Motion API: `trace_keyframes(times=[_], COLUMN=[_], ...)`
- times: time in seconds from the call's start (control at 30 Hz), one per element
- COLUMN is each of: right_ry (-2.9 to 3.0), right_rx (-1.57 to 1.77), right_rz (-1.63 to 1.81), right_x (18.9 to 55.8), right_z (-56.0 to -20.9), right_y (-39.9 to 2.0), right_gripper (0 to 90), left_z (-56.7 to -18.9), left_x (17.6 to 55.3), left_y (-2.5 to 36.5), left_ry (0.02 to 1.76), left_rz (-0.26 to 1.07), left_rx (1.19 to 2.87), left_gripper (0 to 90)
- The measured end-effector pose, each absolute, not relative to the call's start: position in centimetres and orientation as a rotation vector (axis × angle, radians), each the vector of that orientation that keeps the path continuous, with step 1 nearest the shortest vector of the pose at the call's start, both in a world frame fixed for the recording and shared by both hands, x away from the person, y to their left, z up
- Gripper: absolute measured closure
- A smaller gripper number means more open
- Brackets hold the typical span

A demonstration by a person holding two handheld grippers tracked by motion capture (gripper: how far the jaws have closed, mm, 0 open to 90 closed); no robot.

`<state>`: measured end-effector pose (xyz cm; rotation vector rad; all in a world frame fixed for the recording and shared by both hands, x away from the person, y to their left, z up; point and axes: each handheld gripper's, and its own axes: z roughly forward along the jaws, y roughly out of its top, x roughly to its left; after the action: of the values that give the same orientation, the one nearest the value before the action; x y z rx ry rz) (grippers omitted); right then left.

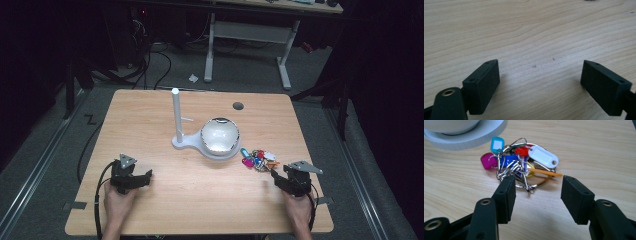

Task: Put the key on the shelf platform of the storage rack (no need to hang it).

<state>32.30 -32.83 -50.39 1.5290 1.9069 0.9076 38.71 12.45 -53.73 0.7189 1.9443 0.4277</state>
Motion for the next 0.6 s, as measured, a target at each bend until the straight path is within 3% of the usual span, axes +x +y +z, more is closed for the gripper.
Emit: trace_keyframes(times=[0.6], right_ry=[1.957], right_rx=[1.514], right_rz=[0.905], right_x=[35.0], right_z=[-50.3], right_y=[-31.0], right_gripper=[45.9], left_z=[-53.7], left_x=[38.7], left_y=[12.5], left_ry=[1.944], left_rz=[0.428], left_rx=[0.72], left_gripper=[16.1])
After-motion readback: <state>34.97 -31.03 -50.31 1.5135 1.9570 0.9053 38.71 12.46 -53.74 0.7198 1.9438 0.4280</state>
